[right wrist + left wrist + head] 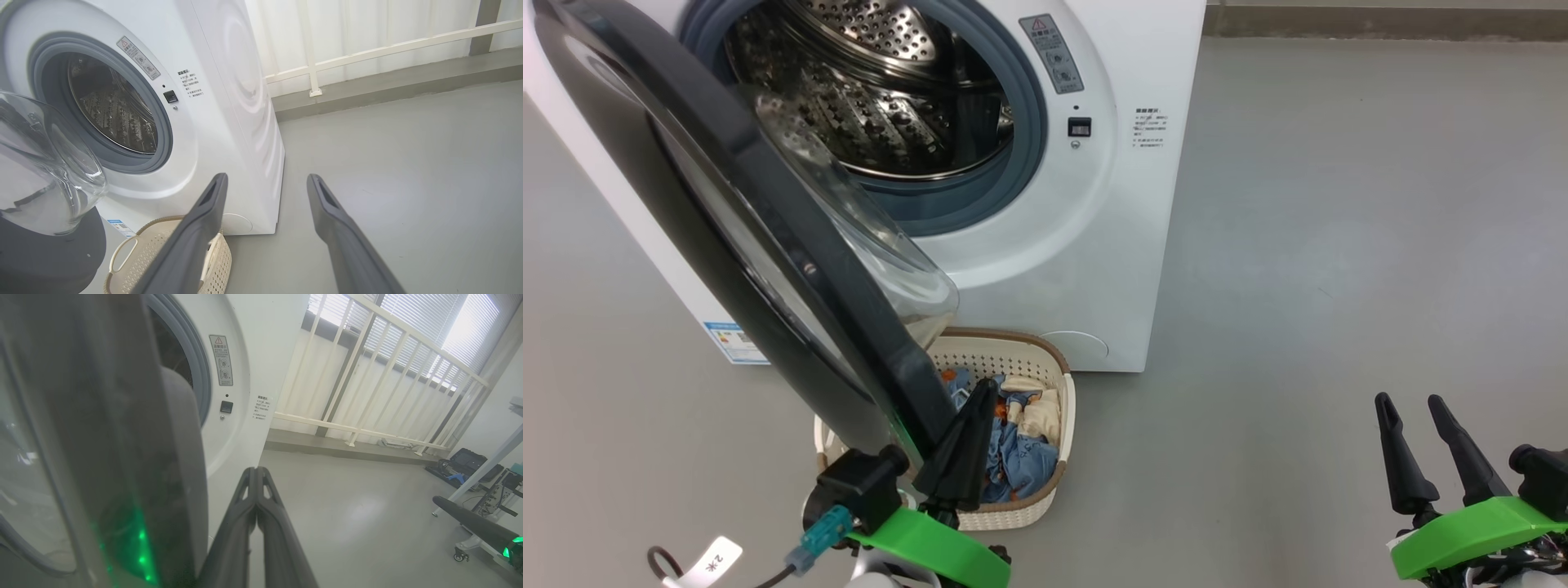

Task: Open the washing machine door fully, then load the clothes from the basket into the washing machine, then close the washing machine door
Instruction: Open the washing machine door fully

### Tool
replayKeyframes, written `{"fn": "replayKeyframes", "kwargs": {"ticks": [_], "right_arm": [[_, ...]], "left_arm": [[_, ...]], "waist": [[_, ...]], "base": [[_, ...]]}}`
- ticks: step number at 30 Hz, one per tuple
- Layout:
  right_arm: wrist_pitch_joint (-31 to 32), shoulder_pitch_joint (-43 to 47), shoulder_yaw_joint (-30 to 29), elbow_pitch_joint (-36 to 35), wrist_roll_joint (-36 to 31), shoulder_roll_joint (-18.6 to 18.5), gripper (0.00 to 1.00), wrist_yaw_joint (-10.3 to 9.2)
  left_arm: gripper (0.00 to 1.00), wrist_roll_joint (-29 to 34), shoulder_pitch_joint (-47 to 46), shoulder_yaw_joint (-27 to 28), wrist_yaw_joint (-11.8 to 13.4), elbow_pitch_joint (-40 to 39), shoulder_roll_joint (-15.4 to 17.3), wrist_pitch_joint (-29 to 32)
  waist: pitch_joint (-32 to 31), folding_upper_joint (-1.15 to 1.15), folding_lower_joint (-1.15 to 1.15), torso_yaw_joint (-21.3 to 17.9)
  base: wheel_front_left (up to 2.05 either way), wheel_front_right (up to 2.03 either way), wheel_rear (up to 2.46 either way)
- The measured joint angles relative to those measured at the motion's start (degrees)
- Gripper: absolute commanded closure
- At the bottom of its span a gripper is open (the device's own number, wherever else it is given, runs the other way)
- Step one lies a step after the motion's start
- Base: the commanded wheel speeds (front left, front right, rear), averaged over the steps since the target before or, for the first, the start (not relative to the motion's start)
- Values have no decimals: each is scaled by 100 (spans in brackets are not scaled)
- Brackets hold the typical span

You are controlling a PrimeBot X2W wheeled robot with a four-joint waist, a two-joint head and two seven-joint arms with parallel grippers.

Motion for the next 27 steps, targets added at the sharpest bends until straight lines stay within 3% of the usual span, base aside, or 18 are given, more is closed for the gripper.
{"fn": "replayKeyframes", "kwargs": {"ticks": [27], "right_arm": [[0,3,-25,-47,-1,-44,0,0]], "left_arm": [[100,202,368,156,-49,-171,-77,-42]], "waist": [[-17,0,0,622]], "base": [[0,0,0]]}}
